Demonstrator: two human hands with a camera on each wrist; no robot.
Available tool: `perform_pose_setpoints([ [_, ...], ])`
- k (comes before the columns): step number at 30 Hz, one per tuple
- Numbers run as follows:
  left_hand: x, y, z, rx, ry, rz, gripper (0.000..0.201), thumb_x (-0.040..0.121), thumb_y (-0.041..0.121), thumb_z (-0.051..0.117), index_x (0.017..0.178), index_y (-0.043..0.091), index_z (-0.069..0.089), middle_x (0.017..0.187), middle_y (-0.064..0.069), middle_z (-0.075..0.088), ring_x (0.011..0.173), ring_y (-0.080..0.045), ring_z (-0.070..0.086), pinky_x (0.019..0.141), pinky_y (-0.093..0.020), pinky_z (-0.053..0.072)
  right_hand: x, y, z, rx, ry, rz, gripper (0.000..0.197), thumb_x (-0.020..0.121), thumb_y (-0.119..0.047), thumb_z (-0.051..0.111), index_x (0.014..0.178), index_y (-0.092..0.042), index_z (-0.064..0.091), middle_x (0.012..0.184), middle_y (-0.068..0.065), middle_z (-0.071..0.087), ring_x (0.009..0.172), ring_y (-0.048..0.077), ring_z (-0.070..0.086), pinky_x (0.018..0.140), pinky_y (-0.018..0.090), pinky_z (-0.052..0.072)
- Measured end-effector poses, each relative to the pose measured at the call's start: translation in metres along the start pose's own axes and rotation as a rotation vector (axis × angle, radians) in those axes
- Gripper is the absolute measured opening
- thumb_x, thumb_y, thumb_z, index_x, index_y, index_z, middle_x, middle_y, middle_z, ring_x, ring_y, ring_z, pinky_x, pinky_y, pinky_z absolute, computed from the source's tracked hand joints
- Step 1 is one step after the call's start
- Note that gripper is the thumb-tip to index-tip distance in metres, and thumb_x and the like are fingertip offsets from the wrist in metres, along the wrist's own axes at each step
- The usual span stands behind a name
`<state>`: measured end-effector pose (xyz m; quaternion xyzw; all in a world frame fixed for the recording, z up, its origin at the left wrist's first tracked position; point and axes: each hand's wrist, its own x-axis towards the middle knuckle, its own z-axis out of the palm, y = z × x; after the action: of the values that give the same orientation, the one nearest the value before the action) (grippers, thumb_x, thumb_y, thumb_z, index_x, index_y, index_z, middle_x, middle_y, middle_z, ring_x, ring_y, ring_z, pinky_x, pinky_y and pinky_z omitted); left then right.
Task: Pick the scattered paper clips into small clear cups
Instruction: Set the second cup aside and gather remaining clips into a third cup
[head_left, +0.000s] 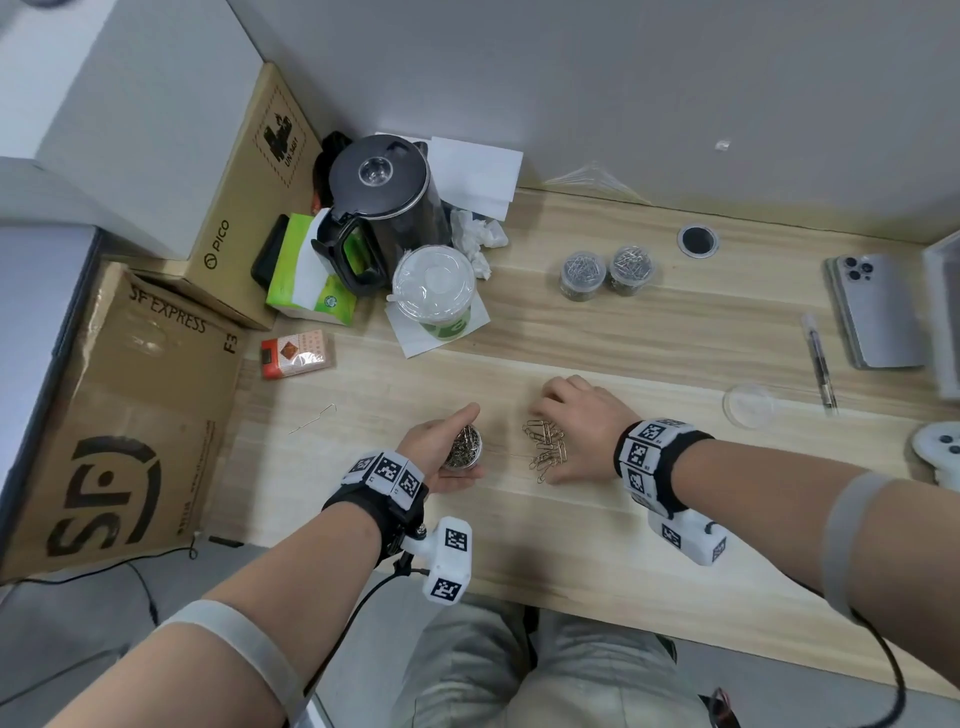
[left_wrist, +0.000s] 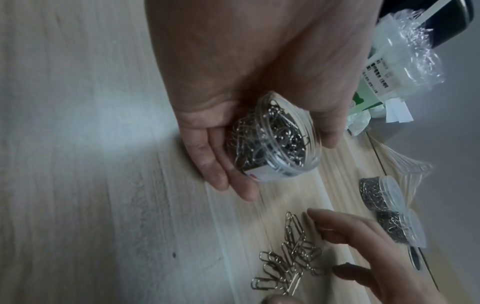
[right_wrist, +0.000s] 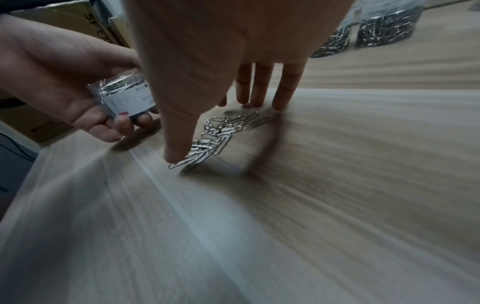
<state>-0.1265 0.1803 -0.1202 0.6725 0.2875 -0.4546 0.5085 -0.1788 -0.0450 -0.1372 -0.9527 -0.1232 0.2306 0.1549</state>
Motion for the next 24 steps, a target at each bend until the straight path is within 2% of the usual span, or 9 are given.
perform_pose_setpoints([
  [2,0.001,0.000,0.002,0.012,0.002,0.004,0.047,0.084,0.053,0.074,0.108,0.016,0.060,0.088,-0.012,0.070,0.077,-0.032,0.073,0.086,-0.048,0.060,-0.002,-0.001,0.005,0.020,-0.002,0.015,0.080,0.055,-0.065,0.072,0.123,-0.029,0.051,0.118,-0.004,0.042,0.108,0.018,0.038,0.089,0.032,0.044],
  [4,0.001,0.000,0.004,0.021,0.003,0.005,0.048,0.083,0.054,0.074,0.110,0.016,0.060,0.088,-0.012,0.070,0.077,-0.032,0.073,0.086,-0.048,0.060,-0.001,-0.003,0.010,0.061,-0.007,0.008,0.068,0.063,-0.056,0.076,0.121,-0.028,0.054,0.117,-0.002,0.043,0.107,0.019,0.038,0.091,0.033,0.044],
  [7,0.001,-0.001,0.006,0.029,0.000,0.002,0.050,0.083,0.054,0.074,0.112,0.016,0.060,0.090,-0.012,0.070,0.077,-0.032,0.073,0.085,-0.047,0.061,-0.001,-0.005,0.014,0.125,0.001,-0.022,0.044,0.076,-0.043,0.074,0.113,-0.024,0.060,0.114,0.001,0.045,0.104,0.020,0.040,0.091,0.039,0.044],
  [9,0.001,-0.001,0.008,0.030,-0.001,-0.001,0.051,0.083,0.055,0.074,0.112,0.016,0.060,0.091,-0.012,0.070,0.076,-0.032,0.073,0.082,-0.045,0.062,-0.002,-0.004,0.015,0.156,0.001,-0.028,0.037,0.080,-0.040,0.072,0.111,-0.023,0.062,0.113,0.001,0.045,0.103,0.020,0.041,0.091,0.041,0.045],
  [11,0.001,-0.002,0.008,0.028,-0.001,-0.003,0.050,0.083,0.054,0.074,0.111,0.017,0.060,0.092,-0.012,0.070,0.075,-0.031,0.073,0.082,-0.045,0.062,-0.004,-0.004,0.013,0.161,0.000,-0.029,0.042,0.078,-0.045,0.070,0.114,-0.024,0.060,0.113,0.000,0.044,0.104,0.019,0.040,0.090,0.039,0.045],
  [14,0.002,-0.002,0.008,0.030,0.001,-0.001,0.048,0.083,0.054,0.074,0.110,0.017,0.060,0.090,-0.012,0.070,0.073,-0.031,0.073,0.082,-0.045,0.062,-0.007,-0.003,0.008,0.107,0.031,-0.012,0.060,0.069,-0.053,0.069,0.121,-0.028,0.053,0.116,-0.004,0.041,0.108,0.016,0.037,0.082,0.032,0.046],
  [17,0.002,-0.002,0.008,0.031,0.001,-0.001,0.051,0.082,0.055,0.074,0.111,0.016,0.060,0.087,-0.012,0.071,0.074,-0.031,0.073,0.080,-0.044,0.062,-0.007,0.001,0.006,0.083,0.029,0.041,0.071,0.061,-0.054,0.073,0.123,-0.029,0.052,0.116,-0.004,0.041,0.108,0.017,0.036,0.082,0.032,0.047],
  [21,0.003,-0.003,0.010,0.028,-0.002,-0.003,0.051,0.083,0.054,0.074,0.114,0.016,0.060,0.090,-0.013,0.070,0.077,-0.032,0.073,0.082,-0.046,0.062,-0.003,0.003,0.009,0.146,-0.014,0.004,0.060,0.070,-0.043,0.078,0.123,-0.027,0.056,0.116,0.000,0.043,0.106,0.018,0.038,0.092,0.036,0.043],
  [24,0.005,-0.005,0.011,0.028,-0.004,-0.003,0.054,0.083,0.055,0.074,0.116,0.015,0.060,0.091,-0.013,0.070,0.077,-0.032,0.073,0.082,-0.046,0.062,0.001,-0.002,0.014,0.171,-0.016,-0.024,0.050,0.076,-0.040,0.075,0.122,-0.026,0.060,0.114,0.001,0.044,0.104,0.019,0.039,0.092,0.039,0.044],
])
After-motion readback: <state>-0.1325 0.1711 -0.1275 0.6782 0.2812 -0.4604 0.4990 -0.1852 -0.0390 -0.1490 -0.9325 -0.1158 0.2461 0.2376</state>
